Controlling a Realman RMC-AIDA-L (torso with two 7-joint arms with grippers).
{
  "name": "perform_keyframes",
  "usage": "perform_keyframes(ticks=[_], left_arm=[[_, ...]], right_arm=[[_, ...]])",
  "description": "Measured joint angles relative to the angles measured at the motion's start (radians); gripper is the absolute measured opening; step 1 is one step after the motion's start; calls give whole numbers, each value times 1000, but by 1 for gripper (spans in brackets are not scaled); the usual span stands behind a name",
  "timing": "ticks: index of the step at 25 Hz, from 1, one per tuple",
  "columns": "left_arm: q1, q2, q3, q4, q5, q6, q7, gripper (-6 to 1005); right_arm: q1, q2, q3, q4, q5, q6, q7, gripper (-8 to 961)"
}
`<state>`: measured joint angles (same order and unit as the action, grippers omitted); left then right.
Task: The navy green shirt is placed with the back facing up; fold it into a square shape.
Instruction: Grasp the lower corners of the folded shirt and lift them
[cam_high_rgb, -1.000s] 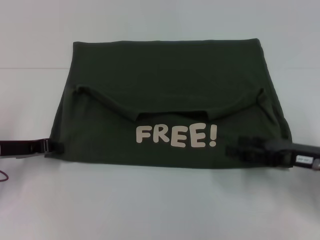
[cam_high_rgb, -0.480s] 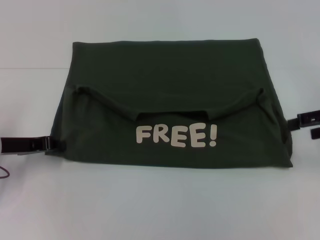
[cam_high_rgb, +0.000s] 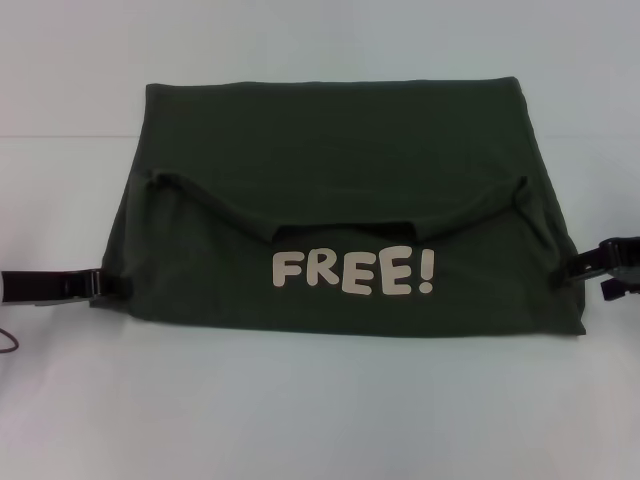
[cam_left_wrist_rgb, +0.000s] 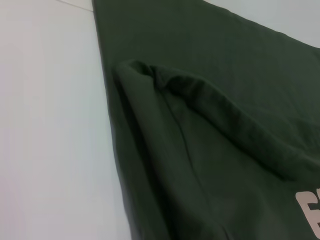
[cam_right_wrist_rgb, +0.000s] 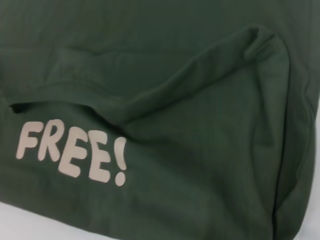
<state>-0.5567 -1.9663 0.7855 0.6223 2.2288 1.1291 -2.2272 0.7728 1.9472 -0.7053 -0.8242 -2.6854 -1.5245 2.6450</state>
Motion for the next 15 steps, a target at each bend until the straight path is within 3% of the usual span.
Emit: perform_keyframes(ticks=[15], left_arm=[[-3,1,0,-2,0,-1,0,46]], right_arm=[[2,19,-3,135,3,146,-44,868]])
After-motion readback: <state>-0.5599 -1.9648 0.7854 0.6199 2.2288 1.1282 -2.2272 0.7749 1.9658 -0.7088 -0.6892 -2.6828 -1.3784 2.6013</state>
